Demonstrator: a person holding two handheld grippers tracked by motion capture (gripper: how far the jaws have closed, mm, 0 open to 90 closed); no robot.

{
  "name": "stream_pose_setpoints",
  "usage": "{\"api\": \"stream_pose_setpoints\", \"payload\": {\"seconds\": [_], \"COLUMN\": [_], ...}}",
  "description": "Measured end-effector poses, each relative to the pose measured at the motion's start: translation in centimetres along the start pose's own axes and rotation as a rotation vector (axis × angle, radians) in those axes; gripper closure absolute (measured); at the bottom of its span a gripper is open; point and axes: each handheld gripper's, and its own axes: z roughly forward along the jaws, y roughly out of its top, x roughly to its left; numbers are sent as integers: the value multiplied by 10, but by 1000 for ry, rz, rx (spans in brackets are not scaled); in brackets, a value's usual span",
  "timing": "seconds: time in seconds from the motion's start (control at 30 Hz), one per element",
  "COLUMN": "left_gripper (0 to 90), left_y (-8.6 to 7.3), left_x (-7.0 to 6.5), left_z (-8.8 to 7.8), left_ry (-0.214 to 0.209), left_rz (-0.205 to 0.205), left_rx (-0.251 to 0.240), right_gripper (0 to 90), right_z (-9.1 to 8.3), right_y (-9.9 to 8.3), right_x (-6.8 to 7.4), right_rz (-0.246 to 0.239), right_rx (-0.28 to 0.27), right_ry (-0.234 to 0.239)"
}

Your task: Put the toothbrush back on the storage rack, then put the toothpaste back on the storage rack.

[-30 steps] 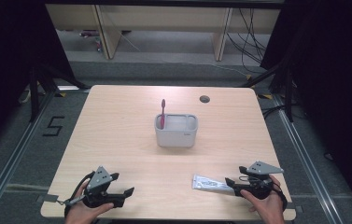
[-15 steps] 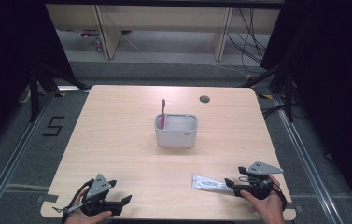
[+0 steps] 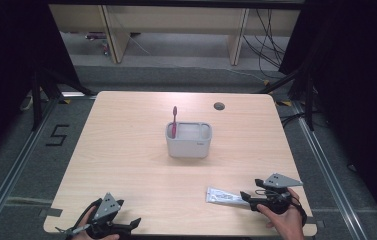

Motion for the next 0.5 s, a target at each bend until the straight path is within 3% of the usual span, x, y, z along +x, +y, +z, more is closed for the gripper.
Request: {"api": "stream_pose_setpoints", "payload": {"seconds": [0.13, 0.2, 0.33, 0.37, 0.47, 0.5], "left_gripper": [161, 161, 160, 159, 159, 159], "left_y": [-2, -2, -3, -3, -3, -3], "left_x": [0, 0, -1, -2, -2, -2], "left_z": [1, 1, 1, 1, 3, 4], "left_ry": [8, 25, 17, 14, 21, 19], "left_rz": [9, 4, 5, 2, 15, 9], "left_rx": [4, 15, 15, 15, 30, 25], "right_gripper": [261, 261, 261, 261, 256, 248], "right_z": [0, 1, 1, 1, -1, -1], "right_y": [0, 0, 1, 1, 4, 7], "right_x": [0, 2, 2, 0, 3, 2], "right_rz": [4, 29, 25, -10, 4, -29], "right_rx": [4, 4, 14, 5, 13, 7], "right_ry": [8, 19, 20, 13, 15, 26]}}
